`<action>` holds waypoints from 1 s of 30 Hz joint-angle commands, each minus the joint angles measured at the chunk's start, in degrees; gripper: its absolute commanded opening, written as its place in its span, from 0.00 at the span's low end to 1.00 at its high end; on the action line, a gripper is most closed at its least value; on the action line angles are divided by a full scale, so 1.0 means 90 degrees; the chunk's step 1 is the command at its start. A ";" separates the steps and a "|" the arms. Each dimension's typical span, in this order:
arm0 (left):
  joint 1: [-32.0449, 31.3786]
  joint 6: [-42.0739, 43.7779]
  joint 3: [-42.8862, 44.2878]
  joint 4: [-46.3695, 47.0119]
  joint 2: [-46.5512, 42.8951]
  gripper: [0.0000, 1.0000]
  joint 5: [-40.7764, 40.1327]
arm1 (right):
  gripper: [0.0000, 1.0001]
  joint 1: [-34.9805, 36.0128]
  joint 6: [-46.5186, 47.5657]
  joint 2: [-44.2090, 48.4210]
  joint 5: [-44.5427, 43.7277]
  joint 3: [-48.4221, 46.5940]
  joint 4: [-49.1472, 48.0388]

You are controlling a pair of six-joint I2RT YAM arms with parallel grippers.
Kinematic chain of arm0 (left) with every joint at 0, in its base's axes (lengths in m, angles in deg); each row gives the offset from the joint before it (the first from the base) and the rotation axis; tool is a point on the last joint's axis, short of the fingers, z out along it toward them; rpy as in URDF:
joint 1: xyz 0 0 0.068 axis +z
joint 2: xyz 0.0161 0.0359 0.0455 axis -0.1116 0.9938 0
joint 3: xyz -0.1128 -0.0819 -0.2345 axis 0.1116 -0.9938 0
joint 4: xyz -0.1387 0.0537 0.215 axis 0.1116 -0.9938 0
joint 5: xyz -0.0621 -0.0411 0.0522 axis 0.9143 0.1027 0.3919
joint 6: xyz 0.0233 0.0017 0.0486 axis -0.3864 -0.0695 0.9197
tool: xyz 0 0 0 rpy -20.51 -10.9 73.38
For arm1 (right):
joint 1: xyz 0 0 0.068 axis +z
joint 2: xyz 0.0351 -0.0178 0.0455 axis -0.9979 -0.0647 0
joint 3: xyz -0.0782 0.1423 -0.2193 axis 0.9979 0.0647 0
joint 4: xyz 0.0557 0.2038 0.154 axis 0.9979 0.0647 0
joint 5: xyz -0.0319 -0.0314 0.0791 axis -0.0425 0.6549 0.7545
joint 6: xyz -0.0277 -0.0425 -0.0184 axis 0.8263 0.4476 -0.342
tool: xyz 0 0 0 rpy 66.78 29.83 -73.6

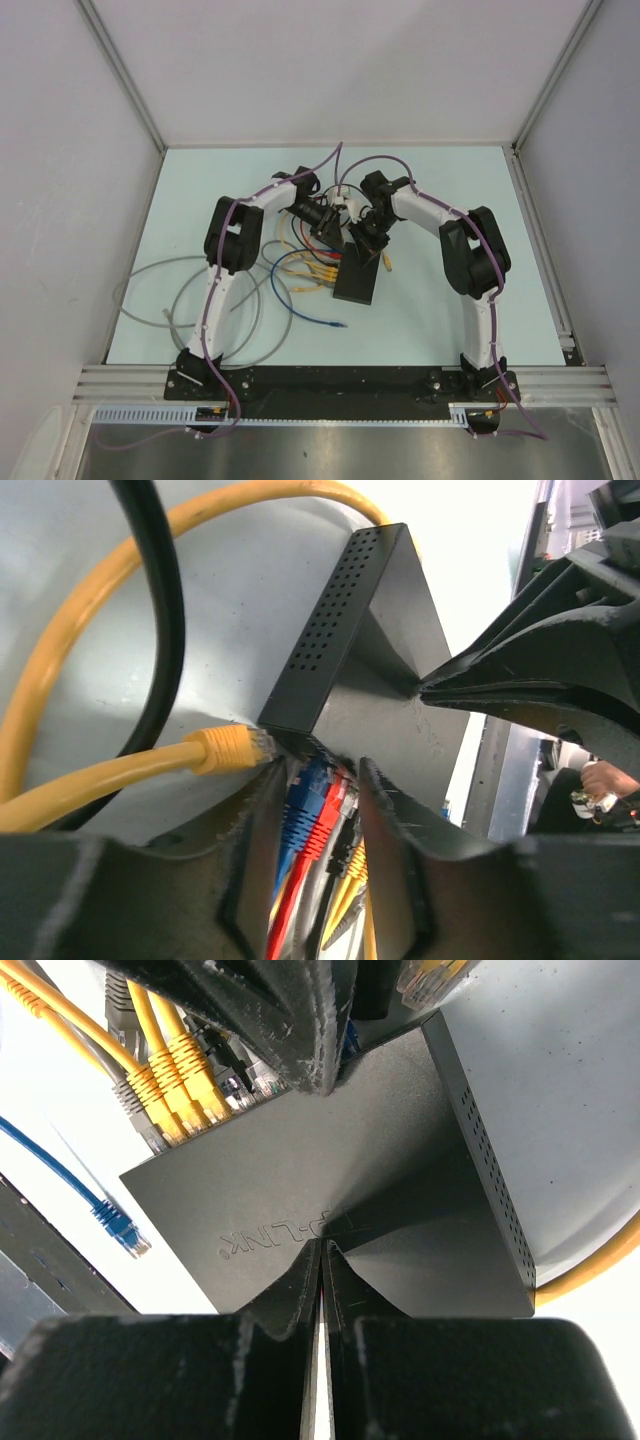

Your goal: Pull the plug from the switch port

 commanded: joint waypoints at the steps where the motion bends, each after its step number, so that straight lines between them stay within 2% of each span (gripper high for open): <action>1: 0.0026 0.0278 -0.0069 -0.0265 0.0217 0.39 -0.0485 | 0.06 0.0072 0.0019 0.0036 -0.0134 0.0124 -0.0129; 5: 0.0026 0.0131 -0.0079 -0.0098 0.0246 0.35 -0.0329 | 0.06 0.0091 0.0029 0.0026 -0.0153 0.0114 -0.0139; 9: 0.0055 0.0355 0.0086 -0.0371 0.0373 0.34 0.0051 | 0.07 0.0101 0.0029 0.0026 -0.0173 0.0124 -0.0129; 30: 0.0105 0.0511 -0.0030 -0.0460 0.0403 0.11 -0.0300 | 0.09 0.0091 -0.0001 -0.0013 -0.0134 0.0114 -0.0159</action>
